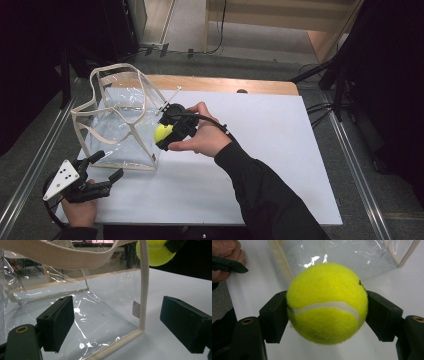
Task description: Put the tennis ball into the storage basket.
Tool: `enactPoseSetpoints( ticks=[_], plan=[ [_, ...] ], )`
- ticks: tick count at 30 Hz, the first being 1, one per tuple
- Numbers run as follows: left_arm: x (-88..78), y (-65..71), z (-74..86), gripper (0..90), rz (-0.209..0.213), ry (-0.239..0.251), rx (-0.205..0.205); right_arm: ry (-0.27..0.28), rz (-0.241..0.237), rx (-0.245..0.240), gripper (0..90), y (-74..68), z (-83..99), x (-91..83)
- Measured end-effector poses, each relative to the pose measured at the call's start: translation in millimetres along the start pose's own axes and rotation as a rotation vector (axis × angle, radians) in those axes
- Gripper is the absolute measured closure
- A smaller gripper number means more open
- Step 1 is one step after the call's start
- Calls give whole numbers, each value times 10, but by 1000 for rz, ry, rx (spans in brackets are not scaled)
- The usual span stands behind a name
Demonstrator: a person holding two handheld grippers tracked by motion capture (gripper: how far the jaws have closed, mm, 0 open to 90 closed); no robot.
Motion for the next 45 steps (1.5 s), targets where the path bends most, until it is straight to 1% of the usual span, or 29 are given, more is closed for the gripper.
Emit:
enactPoseSetpoints(
  ticks=[7,8,10,12,16,19,20,24,31,33,34,37,38,41,42,45],
  plan=[
    [-1,0,-1,128,1,2,-1,7,7,-13,240,-1,-58,-69],
    [-1,0,-1,128,1,1,-1,15,-3,-8,240,-9,-76,-90],
    [-2,-1,0,128,1,1,-2,17,-3,-16,240,-10,-92,-104],
    [-4,-2,-1,128,1,0,-1,17,0,-9,240,-14,-98,-113],
    [-5,-2,-3,128,-1,2,-4,24,-2,-25,240,-22,-139,-152],
    [-8,-4,-1,128,-1,-1,-3,26,-1,-16,240,-33,-154,-170],
    [-7,-3,-2,129,1,0,-2,30,2,-26,240,-29,-173,-187],
    [-8,-4,-1,128,0,-2,-1,37,2,-33,240,-31,-209,-232],
    [-12,-5,-1,128,2,-3,-1,42,3,-28,240,-34,-262,-294],
    [-11,-6,-3,129,2,2,-7,41,4,-25,240,-37,-279,-316],
    [-11,-6,-3,128,2,2,-7,43,3,-31,240,-40,-291,-326],
    [-9,-7,-4,128,2,3,-8,44,7,-29,240,-49,-311,-351],
    [-9,-7,-3,128,2,3,-7,55,7,-29,240,-53,-337,-378],
    [-10,-6,-4,128,3,3,-8,58,8,-34,240,-58,-357,-400],
    [-13,-8,-5,128,2,7,-10,66,8,-46,240,-56,-379,-415],
    [-13,-12,-4,128,1,4,-10,59,10,-42,240,-71,-394,-442]
  ],
)
Point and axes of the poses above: each handheld gripper's, and its own axes: x roughly forward along the jaws, z roughly out of its underside, y roughly to its right, the point moved 7 cm from there along x, roughly forward along the jaws, and after that the axes turned 8 degrees about -z, right-handed, at the moved point
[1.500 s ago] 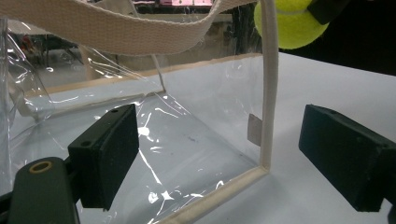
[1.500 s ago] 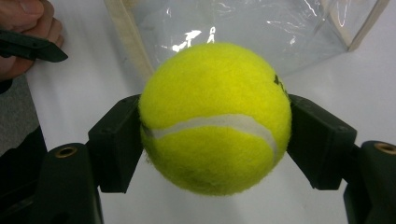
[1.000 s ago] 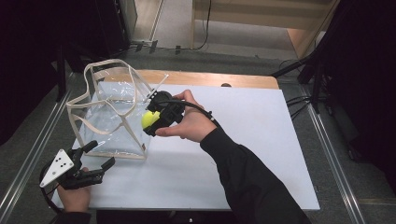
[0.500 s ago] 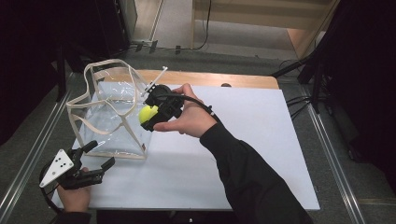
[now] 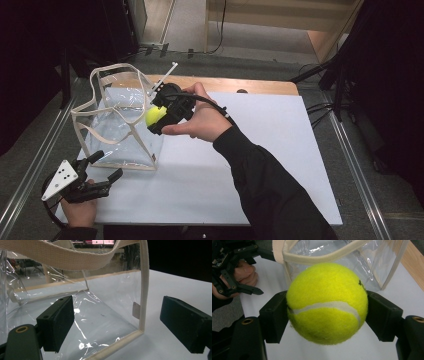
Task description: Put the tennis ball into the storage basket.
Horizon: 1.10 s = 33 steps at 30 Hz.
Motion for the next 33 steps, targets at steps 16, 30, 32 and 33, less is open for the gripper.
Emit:
enactPoseSetpoints(
  ticks=[16,30,32,33],
  plan=[
    [1,4,2,129,1,-2,-3,28,0,-16,240,-24,-172,-116],
    [0,0,1,128,1,-1,-2,37,5,-36,240,-41,-293,-164],
    [-1,-3,2,128,1,-3,3,44,9,-38,240,-40,-322,-181],
    [0,0,1,128,1,-1,-1,40,5,-30,240,-47,-325,-190]
  ],
)
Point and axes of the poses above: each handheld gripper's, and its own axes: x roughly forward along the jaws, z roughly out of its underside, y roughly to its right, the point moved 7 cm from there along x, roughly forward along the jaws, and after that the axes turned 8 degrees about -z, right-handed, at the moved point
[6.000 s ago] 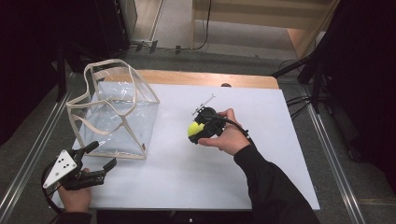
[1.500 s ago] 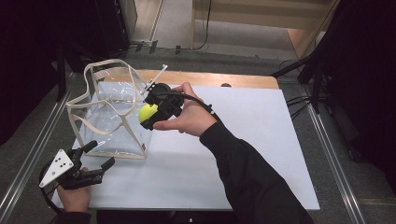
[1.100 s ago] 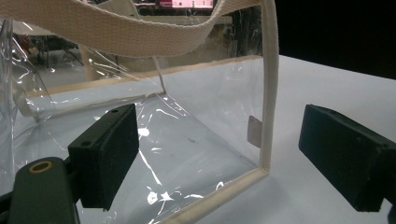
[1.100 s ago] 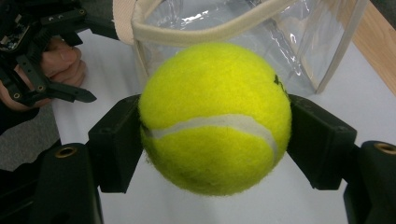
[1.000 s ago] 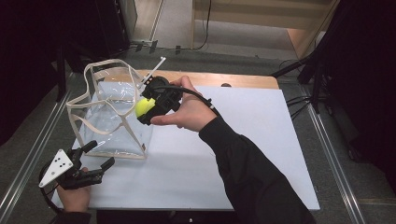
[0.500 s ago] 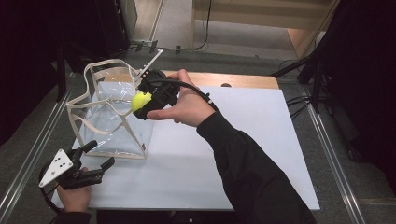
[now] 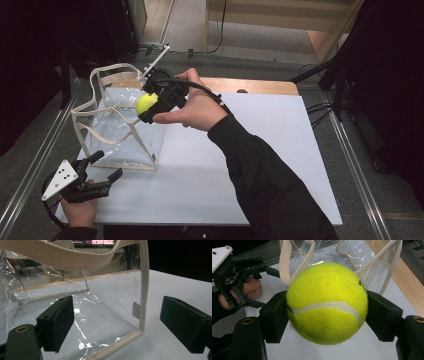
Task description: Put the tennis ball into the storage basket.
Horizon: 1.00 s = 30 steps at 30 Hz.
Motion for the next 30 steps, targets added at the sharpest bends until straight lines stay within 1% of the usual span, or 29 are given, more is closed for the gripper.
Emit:
enactPoseSetpoints(
  ticks=[2,3,4,5,8,17,20,29,30],
  plan=[
    [-3,-3,3,128,1,-4,6,6,0,-7,240,4,-18,-4],
    [-2,-2,1,128,0,-1,2,7,0,5,240,-3,-23,-5],
    [-2,-3,0,128,0,0,3,9,-1,-3,240,3,-32,1],
    [-2,-3,0,128,0,0,3,6,-4,5,240,-6,-38,7],
    [-4,-7,-3,128,0,3,0,5,-3,-2,240,-5,-65,26],
    [-6,-11,-5,128,-1,6,-2,0,3,-4,240,-4,-129,35],
    [-9,-11,-7,128,-1,9,-10,-4,5,-1,240,1,-144,62],
    [-9,-14,-7,128,-1,8,-12,-3,1,-16,240,4,-210,124],
    [-8,-14,-8,128,-1,9,-13,-12,5,-17,240,1,-235,132]
  ],
)
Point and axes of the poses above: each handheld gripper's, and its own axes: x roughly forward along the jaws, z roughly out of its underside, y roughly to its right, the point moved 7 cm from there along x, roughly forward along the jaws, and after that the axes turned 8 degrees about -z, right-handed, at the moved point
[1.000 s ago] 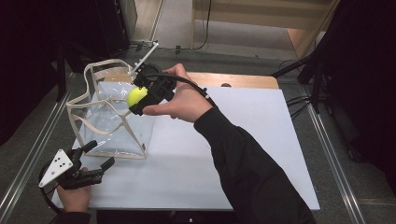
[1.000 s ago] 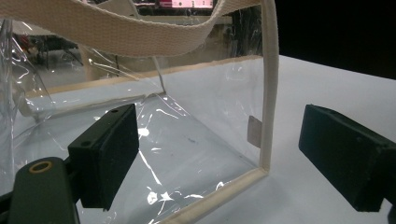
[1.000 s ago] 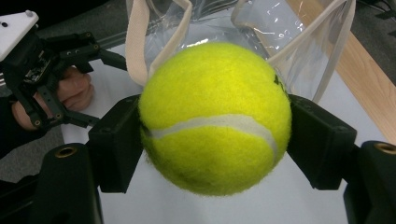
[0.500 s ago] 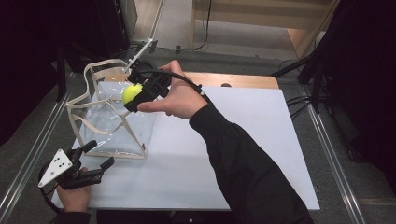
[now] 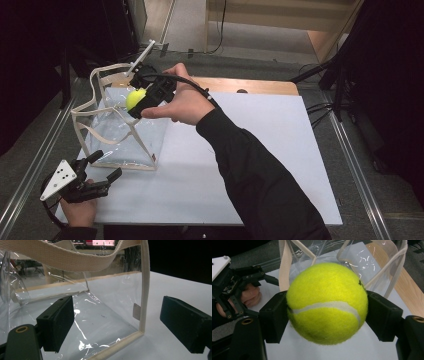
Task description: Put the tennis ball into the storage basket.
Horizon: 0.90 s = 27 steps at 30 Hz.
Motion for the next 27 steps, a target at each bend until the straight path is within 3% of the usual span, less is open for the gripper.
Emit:
enactPoseSetpoints(
  ticks=[15,23,27],
  plan=[
    [-5,-9,-5,128,2,9,-6,-2,-9,-11,240,-38,-180,159],
    [-8,-16,-7,129,3,12,-9,-4,-5,-5,239,43,-218,288],
    [-9,-21,-6,128,3,10,-6,-8,19,-4,237,77,-226,330]
  ],
)
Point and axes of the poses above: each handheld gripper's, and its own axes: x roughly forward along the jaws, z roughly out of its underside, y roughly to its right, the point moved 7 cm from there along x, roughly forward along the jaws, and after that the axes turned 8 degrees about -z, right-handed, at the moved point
